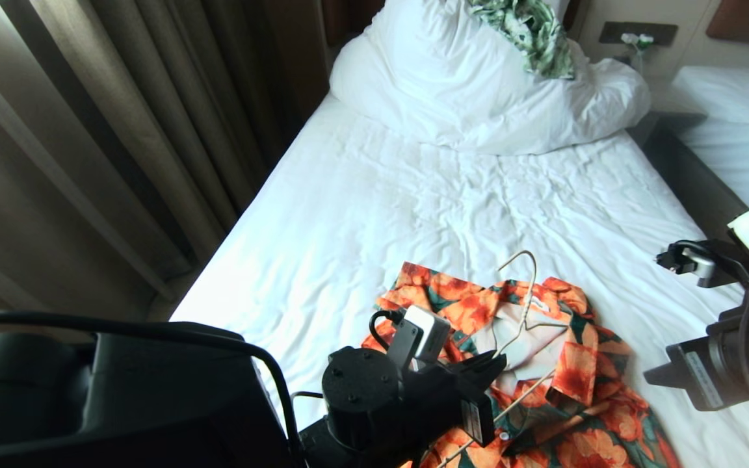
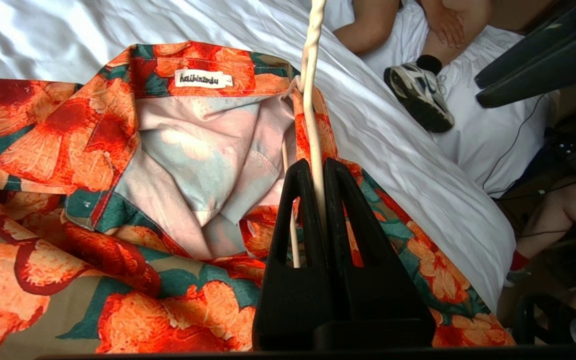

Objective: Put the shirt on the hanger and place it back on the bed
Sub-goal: Hook the other side of the shirt onto the hanger

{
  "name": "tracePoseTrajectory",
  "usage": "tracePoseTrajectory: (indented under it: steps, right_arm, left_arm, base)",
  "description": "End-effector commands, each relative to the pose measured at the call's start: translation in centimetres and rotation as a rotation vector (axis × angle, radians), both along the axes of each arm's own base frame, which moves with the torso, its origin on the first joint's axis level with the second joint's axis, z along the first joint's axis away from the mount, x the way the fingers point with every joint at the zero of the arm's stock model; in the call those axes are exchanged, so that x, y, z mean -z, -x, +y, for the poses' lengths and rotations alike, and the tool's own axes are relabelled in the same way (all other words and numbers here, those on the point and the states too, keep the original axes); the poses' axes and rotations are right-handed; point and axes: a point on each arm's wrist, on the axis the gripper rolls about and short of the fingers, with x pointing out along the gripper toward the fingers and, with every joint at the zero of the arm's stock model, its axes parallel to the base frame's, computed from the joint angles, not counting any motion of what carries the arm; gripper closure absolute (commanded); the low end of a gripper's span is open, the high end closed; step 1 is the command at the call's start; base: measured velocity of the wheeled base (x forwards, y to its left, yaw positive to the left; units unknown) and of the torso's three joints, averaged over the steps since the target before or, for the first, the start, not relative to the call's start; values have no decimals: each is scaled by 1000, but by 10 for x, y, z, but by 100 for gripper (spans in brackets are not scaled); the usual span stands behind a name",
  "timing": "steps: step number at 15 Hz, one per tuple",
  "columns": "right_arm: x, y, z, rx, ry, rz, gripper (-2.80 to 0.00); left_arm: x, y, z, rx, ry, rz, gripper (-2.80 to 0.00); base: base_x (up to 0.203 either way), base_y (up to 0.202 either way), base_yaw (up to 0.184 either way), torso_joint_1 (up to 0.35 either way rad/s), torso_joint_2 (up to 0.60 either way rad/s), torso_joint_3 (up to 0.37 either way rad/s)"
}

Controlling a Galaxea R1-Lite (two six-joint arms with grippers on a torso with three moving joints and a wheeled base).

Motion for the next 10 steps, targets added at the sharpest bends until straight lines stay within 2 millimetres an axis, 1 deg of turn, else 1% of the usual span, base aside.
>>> tracePoseTrajectory:
  steps: [1,7,9,10]
  right_arm:
    - [15,-14,5,9,26,51,-280]
    - [58,-59,28,22,81,90,-280]
    - [71,-74,37,85,102,64,-280]
    - [75,-79,40,114,100,46,-280]
  left_arm:
    - [-1,-3,2,-10,8,-3,0]
    - [-2,-7,3,-20,12,-9,0]
    - [-2,-8,4,-23,12,-11,0]
    - [-3,-9,5,-28,13,-12,0]
  base:
    - [0,0,0,0,0,0]
    - [0,0,0,0,0,0]
    - [0,0,0,0,0,0]
    - [0,0,0,0,0,0]
